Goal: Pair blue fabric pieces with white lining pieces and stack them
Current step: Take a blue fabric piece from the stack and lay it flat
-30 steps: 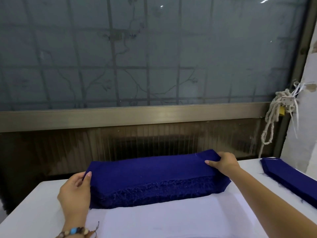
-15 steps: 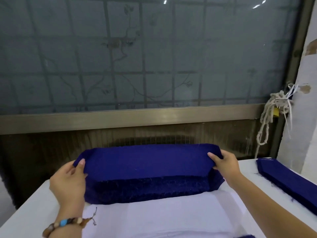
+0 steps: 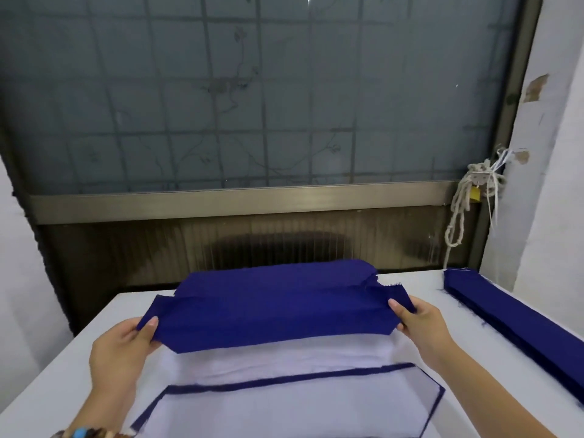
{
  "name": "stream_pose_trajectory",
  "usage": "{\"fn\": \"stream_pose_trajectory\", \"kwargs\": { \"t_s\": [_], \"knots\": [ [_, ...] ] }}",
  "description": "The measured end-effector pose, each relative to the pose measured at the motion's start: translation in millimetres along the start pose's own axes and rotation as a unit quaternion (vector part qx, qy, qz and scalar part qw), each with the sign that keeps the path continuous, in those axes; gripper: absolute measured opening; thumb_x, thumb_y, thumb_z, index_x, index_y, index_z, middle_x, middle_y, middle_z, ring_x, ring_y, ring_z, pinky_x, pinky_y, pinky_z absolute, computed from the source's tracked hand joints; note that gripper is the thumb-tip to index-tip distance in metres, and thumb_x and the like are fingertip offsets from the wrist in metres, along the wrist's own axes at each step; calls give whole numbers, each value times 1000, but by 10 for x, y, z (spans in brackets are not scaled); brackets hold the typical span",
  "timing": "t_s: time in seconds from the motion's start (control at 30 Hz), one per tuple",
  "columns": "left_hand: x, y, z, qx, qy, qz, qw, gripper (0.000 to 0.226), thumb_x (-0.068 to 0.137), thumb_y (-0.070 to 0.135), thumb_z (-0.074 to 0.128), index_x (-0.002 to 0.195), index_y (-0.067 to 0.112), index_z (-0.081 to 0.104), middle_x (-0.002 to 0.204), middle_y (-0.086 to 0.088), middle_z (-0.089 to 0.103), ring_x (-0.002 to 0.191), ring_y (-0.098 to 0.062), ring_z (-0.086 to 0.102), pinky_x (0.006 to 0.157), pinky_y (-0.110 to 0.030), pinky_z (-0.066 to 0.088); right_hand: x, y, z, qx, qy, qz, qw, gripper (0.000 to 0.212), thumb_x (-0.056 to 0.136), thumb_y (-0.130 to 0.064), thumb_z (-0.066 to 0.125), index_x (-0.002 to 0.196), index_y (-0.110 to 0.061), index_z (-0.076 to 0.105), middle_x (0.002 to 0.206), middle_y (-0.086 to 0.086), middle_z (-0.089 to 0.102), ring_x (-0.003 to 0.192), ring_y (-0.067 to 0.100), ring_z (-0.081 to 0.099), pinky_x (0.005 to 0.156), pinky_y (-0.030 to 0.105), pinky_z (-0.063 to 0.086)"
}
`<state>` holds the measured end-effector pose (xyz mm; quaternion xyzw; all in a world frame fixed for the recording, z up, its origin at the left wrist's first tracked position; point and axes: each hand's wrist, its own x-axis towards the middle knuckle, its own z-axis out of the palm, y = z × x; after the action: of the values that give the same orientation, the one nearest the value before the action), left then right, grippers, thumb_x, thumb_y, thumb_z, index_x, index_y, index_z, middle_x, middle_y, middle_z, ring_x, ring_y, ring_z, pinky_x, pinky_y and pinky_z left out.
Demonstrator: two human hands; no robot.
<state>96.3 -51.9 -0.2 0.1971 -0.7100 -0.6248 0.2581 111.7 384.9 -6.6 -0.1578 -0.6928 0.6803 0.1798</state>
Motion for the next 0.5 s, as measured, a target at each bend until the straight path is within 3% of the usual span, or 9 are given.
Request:
{"fn": "stream_pose_trajectory", "kwargs": {
  "t_s": [0.17,0.33,0.43,0.5],
  "knots": [
    [-195,-229,-411,58,-46,-38,997,13,92,20,65,82,11,65,80,-7,70,77,-23,66,67,-38,55,-353,137,-224,-55,-10,-42,998,13,94,-13,61,85,-11,70,57,2,58,51,11,48,49,20,46],
    [-302,-375,-622,83,-104,-73,988,14,91,11,65,81,1,66,81,-16,71,74,-31,67,74,-43,55,-611,259,-358,-136,-16,-70,988,13,91,-11,64,82,-11,72,51,1,56,45,10,44,58,28,43],
    [-385,-486,-664,97,-111,-58,987,12,87,6,69,77,-1,68,72,-15,71,71,-32,66,60,-31,56,-725,312,-440,-168,-13,-87,982,16,90,-10,65,79,-20,73,54,0,61,42,9,45,54,21,44],
    [-448,-554,-658,94,-118,-55,987,12,86,2,69,76,-4,68,74,-19,70,70,-31,65,46,-18,53,-787,369,-480,-203,-11,-90,975,17,89,-11,66,76,-19,72,59,1,65,43,8,47,58,26,46]
  ]
}}
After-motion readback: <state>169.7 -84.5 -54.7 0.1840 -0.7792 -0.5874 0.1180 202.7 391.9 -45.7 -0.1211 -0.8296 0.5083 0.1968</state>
